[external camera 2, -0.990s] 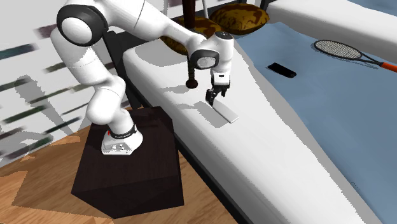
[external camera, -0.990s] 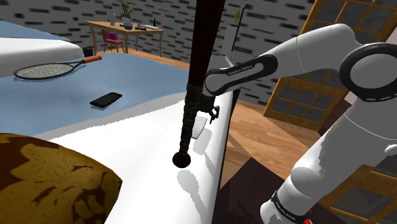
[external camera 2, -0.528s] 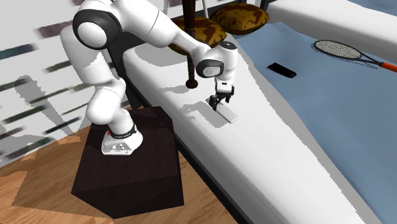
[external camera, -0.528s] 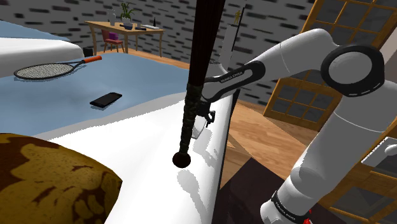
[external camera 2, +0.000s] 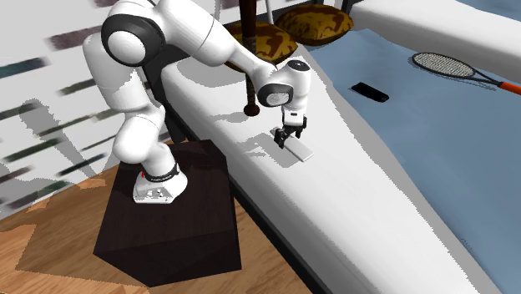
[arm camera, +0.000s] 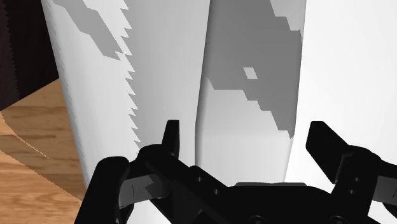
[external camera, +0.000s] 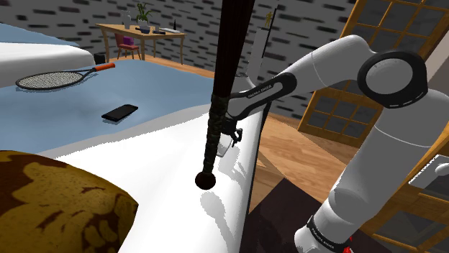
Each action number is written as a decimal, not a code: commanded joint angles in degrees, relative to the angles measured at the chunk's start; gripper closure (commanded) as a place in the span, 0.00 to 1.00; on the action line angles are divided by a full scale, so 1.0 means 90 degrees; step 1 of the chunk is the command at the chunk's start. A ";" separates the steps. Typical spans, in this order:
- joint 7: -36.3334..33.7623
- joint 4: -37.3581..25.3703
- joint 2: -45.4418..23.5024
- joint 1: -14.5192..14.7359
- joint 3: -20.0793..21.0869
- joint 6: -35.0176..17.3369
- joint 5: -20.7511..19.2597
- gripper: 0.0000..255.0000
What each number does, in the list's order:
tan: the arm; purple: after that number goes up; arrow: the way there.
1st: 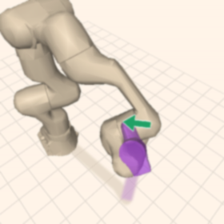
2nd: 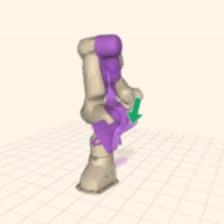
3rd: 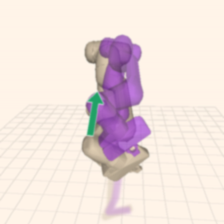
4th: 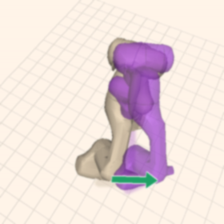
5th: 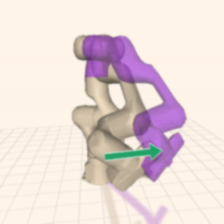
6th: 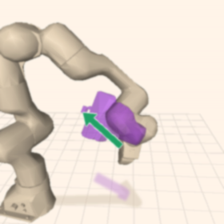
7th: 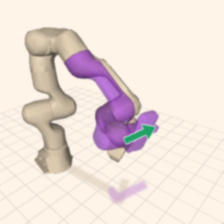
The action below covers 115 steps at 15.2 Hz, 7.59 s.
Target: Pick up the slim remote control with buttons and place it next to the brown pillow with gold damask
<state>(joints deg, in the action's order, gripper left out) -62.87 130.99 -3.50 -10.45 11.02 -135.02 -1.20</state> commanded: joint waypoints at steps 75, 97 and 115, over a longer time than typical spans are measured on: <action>-0.1551 -0.2197 0.2083 0.0759 0.1021 0.4182 0.0680 1.00; -0.5408 -0.3636 0.0770 0.2007 0.3517 0.4336 0.0328 1.00; -0.6040 -0.2776 0.0281 0.2266 0.3823 0.3126 -0.0017 1.00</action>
<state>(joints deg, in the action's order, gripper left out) -116.99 105.30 -0.63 9.87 45.36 -105.91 -1.09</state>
